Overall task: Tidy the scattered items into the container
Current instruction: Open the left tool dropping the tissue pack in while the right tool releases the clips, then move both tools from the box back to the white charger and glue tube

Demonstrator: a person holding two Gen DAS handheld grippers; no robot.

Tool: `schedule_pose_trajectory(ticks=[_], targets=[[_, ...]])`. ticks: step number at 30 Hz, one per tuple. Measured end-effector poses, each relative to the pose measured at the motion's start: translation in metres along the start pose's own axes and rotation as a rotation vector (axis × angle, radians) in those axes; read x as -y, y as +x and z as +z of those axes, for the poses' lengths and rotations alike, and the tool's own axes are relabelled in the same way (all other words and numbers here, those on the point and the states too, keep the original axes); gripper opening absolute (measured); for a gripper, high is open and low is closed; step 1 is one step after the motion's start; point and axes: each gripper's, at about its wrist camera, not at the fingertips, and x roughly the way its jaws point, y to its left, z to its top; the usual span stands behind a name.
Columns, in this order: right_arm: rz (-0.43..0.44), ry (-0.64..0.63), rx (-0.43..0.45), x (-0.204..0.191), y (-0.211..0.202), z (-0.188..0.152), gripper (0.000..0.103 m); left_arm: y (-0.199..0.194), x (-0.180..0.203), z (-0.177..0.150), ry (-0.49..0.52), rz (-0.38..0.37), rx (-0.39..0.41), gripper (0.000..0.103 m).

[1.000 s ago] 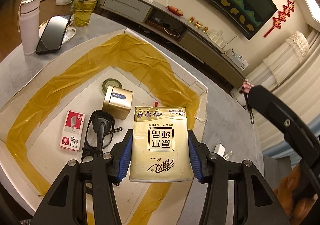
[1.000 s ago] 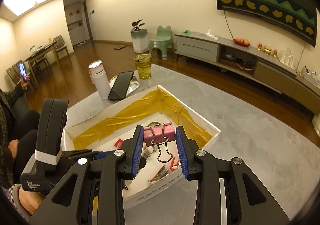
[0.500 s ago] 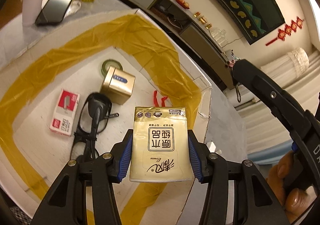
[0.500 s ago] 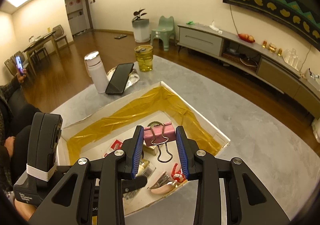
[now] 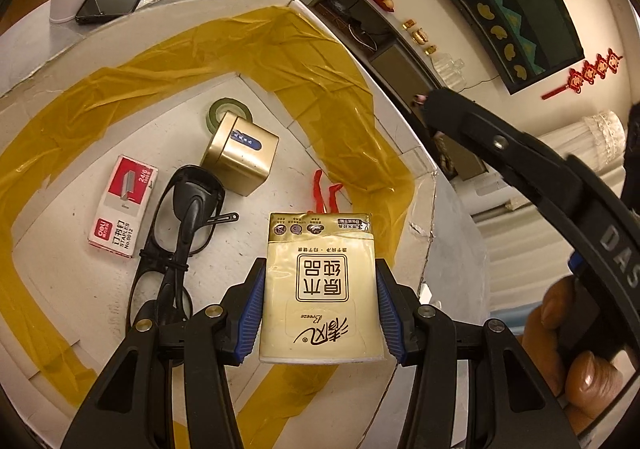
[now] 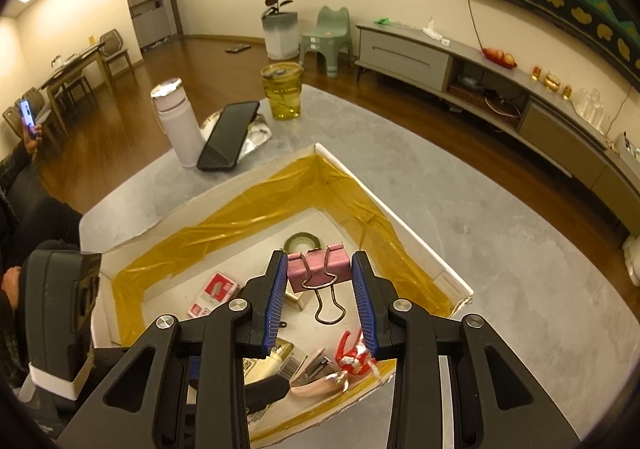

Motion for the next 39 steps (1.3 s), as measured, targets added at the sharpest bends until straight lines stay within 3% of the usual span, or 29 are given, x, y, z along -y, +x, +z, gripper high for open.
schedule_pose_trajectory(ticks=[19,22,32,39], targets=[[-0.014,-0.021,-0.088,0.007,0.039,0.007,0.036,0.006,-0.012,0.013,-0.114,-0.051,-0.05,0.053],[-0.017,-0.009,-0.09,0.009,0.042,0.007,0.037,0.008,-0.016,0.013,-0.136,-0.043,-0.06,0.061],[-0.011,0.02,-0.069,0.012,0.028,0.004,0.038,0.002,-0.019,0.015,-0.141,-0.043,-0.044,0.063],[0.012,0.059,-0.016,0.02,0.006,-0.005,0.038,-0.016,-0.009,0.017,-0.078,-0.022,0.034,0.063]])
